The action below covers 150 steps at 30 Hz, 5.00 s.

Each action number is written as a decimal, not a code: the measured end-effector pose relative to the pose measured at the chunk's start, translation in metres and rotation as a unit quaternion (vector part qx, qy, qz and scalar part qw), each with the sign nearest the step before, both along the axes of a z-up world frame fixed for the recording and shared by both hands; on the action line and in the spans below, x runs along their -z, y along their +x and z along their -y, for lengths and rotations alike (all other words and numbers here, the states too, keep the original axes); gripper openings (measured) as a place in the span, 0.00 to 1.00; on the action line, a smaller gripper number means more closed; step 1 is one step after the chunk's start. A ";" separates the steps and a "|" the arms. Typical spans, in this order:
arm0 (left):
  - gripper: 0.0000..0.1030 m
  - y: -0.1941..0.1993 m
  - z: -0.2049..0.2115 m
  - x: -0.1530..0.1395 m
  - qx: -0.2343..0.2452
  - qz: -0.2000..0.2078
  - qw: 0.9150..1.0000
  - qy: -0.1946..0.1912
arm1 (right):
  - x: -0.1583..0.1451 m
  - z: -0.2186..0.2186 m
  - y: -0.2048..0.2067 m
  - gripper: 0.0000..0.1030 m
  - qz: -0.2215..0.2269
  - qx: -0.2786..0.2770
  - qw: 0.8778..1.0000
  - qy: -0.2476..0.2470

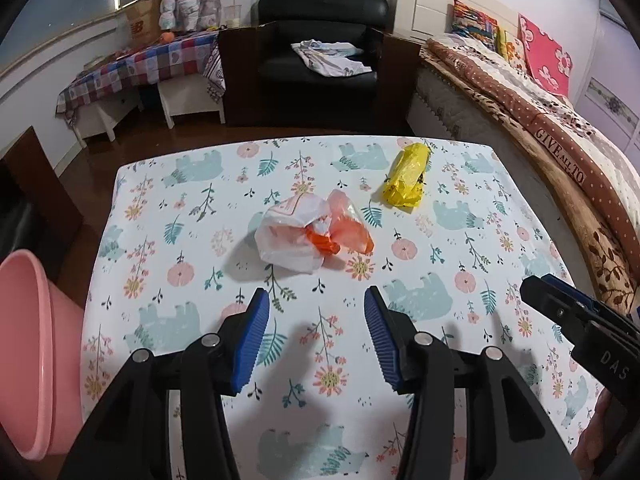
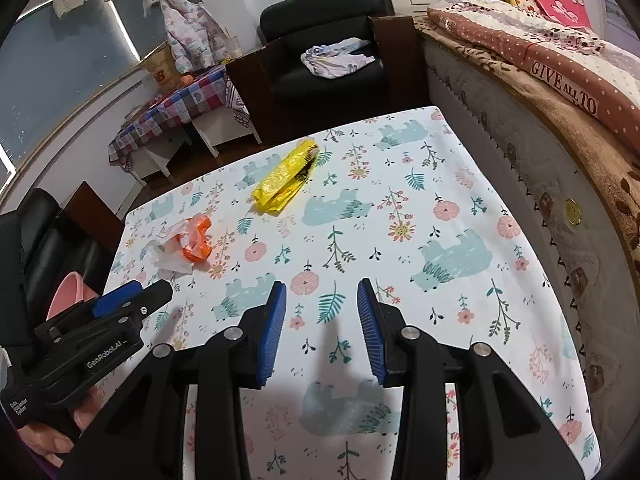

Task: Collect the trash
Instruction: 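Move both open grippers back over the orange-white bag and yellow packet, then grasp the orange-white plastic bag with the left gripper while the right grasps the yellow packet, then carry the orange-white bag and yellow packet over the pink bucket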

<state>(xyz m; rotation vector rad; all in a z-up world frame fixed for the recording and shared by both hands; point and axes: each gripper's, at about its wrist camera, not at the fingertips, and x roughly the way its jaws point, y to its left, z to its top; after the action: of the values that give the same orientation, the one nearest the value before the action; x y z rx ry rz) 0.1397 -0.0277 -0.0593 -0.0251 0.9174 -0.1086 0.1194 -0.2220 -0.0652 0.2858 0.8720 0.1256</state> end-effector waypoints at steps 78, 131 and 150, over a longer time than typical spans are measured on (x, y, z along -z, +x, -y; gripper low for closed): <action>0.28 -0.018 -0.042 -0.007 -0.016 0.028 0.998 -0.050 | 0.027 -0.052 0.108 0.07 -0.013 -0.013 0.999 0.034; 0.28 -0.133 -0.106 -0.039 -0.148 0.050 0.988 -0.002 | -0.030 -0.157 -0.062 0.07 0.006 -0.209 0.978 0.006; 0.28 -0.146 -0.187 -0.042 -0.241 0.068 0.968 0.002 | -0.048 -0.235 -0.051 0.07 0.035 -0.276 0.960 -0.015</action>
<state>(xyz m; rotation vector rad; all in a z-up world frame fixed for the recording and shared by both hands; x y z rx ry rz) -0.0062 0.1597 -0.0173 -0.2331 0.7532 0.3415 0.0681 0.0135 -0.0170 0.0011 0.8632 0.6366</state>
